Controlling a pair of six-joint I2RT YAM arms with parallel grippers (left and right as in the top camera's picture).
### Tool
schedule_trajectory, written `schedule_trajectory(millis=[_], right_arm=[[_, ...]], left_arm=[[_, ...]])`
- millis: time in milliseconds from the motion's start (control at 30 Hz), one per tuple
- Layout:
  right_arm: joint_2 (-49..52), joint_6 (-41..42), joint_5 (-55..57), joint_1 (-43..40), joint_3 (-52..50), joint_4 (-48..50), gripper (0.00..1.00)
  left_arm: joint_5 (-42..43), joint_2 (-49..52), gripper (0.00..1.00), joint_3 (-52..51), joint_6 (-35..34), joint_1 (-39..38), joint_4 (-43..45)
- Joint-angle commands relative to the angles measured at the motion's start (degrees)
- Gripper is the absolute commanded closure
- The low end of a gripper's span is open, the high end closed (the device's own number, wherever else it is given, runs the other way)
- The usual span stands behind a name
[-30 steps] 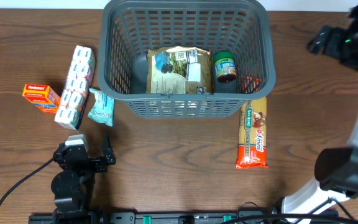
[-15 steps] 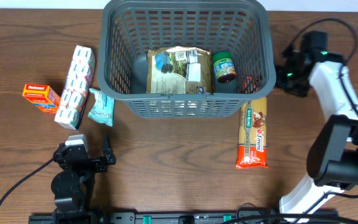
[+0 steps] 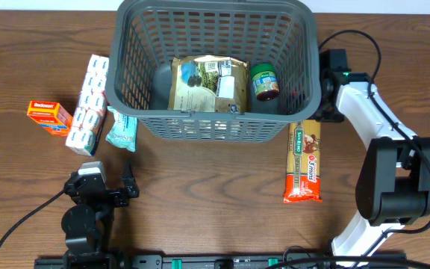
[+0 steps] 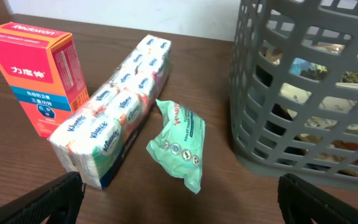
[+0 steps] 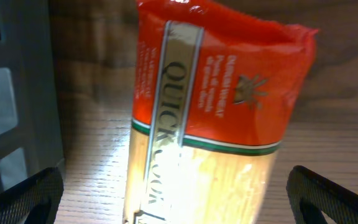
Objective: Pack container
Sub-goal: 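Grasp the red spaghetti pack by its top end with the right gripper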
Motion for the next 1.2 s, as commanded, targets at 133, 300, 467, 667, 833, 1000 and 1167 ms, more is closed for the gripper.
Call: schedule_trajectory(millis=[133, 300, 467, 667, 833, 1000, 1167], right_arm=[[3.9, 2.3, 0.1, 1.5, -0.6, 0.1, 0.01], [5.6, 3.4, 1.0, 1.5, -0.6, 0.1, 0.01], [6.4, 3.6, 1.0, 1.6, -0.6, 0.1, 0.01], [9.0, 3.6, 1.1, 1.6, -0.6, -0.2, 0.06], [10.7, 4.3, 1.2, 1.5, -0.6, -0.3, 0.24], [10.9, 4.5, 1.2, 1.5, -0.6, -0.1, 0.51], [10.9, 5.9, 1.2, 1.3, 0.1, -0.3, 0.74]], left_arm=[[-0.3, -0.3, 0.02, -1.3, 0.8, 0.3, -0.4], [-0.3, -0.3, 0.02, -1.3, 0.8, 0.3, -0.4], [-0.3, -0.3, 0.01, -1.3, 0.8, 0.3, -0.4], [-0.3, -0.3, 0.02, -1.3, 0.8, 0.3, -0.4], [-0.3, -0.3, 0.02, -1.3, 0.8, 0.3, -0.4], [-0.3, -0.3, 0.02, -1.3, 0.8, 0.3, -0.4], [-0.3, -0.3, 0.02, -1.3, 0.8, 0.3, -0.4]])
